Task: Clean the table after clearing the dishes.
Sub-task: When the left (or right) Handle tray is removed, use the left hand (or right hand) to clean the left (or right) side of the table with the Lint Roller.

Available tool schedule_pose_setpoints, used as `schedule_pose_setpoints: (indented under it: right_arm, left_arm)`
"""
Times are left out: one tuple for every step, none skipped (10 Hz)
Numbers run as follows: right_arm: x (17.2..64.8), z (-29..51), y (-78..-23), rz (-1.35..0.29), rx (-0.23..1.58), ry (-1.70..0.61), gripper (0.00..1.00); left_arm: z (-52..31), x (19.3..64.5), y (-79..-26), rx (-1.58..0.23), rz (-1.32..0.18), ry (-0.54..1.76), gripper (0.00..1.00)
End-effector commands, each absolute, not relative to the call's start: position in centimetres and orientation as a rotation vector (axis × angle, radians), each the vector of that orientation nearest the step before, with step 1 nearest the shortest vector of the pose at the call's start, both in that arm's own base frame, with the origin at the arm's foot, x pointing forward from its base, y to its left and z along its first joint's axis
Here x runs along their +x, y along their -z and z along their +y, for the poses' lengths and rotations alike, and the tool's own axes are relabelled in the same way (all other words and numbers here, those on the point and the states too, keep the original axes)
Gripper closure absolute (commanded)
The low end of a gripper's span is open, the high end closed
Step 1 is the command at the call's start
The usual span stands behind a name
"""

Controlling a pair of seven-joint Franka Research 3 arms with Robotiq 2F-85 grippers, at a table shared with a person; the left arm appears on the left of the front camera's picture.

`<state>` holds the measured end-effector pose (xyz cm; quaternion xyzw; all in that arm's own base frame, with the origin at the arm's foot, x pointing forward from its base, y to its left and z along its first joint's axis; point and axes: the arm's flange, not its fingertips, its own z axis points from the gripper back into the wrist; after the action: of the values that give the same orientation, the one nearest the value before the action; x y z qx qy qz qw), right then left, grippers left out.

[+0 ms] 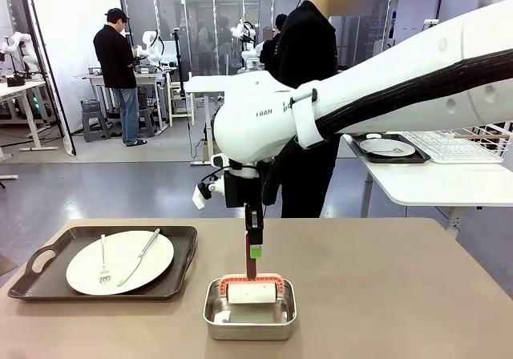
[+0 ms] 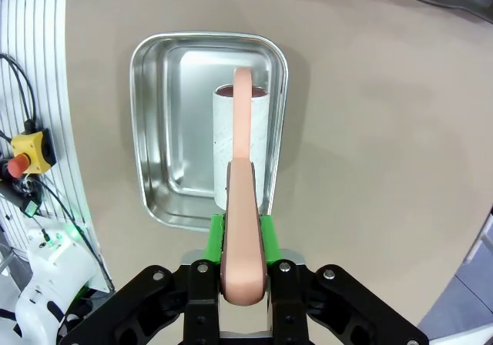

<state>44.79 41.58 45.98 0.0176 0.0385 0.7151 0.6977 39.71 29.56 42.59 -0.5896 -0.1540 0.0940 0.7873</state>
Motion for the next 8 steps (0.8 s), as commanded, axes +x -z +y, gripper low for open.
schedule_pose_setpoints:
  right_arm:
    - [42.4, 41.0, -47.8, 0.063, 0.011, -1.540, 1.00]
    - [41.7, 41.2, -48.8, 0.057, 0.003, -1.528, 1.00]
    - [41.2, 41.5, -49.8, 0.027, -0.001, -1.533, 1.00]
    - [40.7, 41.4, -50.9, 0.010, 0.009, -1.531, 1.00]
    - [40.4, 41.4, -51.5, 0.000, 0.009, -1.526, 1.00]
    - [40.1, 41.3, -52.1, -0.010, 0.014, -1.522, 1.00]
    - [39.9, 41.1, -52.5, -0.004, 0.022, -1.518, 1.00]
    - [39.5, 40.8, -53.0, 0.004, 0.046, -1.521, 1.00]
  left_arm:
    - [29.7, 39.3, -42.7, -1.276, -0.331, -0.189, 0.00]
    - [29.7, 39.3, -42.7, -1.276, -0.331, -0.189, 0.00]
    - [29.7, 39.3, -42.7, -1.276, -0.331, -0.189, 0.00]
    - [29.7, 39.3, -42.7, -1.276, -0.331, -0.189, 0.00]
    - [29.7, 39.3, -42.7, -1.276, -0.331, -0.189, 0.00]
    - [29.7, 39.3, -42.7, -1.276, -0.331, -0.189, 0.00]
    - [29.7, 39.3, -42.7, -1.276, -0.331, -0.189, 0.00]
    - [29.7, 39.3, -42.7, -1.276, -0.331, -0.189, 0.00]
